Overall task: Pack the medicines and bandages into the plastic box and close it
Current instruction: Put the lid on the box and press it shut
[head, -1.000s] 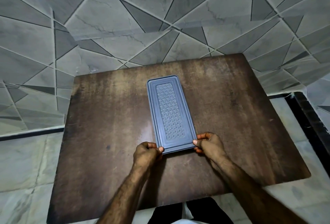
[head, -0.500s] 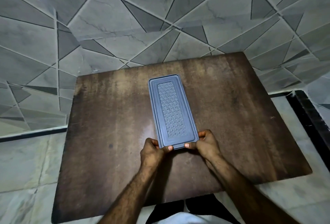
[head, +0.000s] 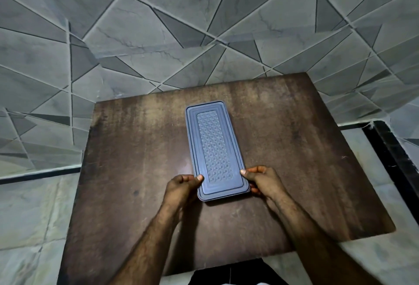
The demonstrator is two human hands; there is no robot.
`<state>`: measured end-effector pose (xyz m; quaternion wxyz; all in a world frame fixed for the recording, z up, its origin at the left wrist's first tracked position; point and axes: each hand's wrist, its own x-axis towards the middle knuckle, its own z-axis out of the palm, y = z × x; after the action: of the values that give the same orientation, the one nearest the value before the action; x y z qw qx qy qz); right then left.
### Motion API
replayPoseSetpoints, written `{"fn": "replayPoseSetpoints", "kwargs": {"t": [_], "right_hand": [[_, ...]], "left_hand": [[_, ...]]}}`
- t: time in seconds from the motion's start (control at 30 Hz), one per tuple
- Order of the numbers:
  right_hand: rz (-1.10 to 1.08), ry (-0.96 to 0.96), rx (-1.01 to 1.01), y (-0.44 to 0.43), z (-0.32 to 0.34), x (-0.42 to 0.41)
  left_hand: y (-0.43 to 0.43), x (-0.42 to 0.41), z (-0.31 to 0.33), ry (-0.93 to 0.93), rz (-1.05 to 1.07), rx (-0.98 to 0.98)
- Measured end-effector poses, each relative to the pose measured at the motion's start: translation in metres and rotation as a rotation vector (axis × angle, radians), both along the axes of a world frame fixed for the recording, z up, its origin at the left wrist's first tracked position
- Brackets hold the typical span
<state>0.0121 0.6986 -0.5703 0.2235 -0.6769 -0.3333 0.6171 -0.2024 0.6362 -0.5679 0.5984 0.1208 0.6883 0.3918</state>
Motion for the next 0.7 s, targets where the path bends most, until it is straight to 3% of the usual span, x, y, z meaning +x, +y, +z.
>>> {"fn": "replayPoseSetpoints", "kwargs": {"t": [0.33, 0.57, 0.7], "right_hand": [[0.034, -0.029, 0.003, 0.031, -0.006, -0.009], [0.064, -0.173, 0.035, 0.035, -0.021, -0.009], [0.036, -0.085, 0.006, 0.035, -0.011, -0.008]], "left_hand": [[0.028, -0.009, -0.008, -0.007, 0.070, -0.013], [0.032, -0.010, -0.018, 0.116, 0.074, -0.048], [0.036, -0.014, -0.011, 0.033, 0.017, -0.058]]}}
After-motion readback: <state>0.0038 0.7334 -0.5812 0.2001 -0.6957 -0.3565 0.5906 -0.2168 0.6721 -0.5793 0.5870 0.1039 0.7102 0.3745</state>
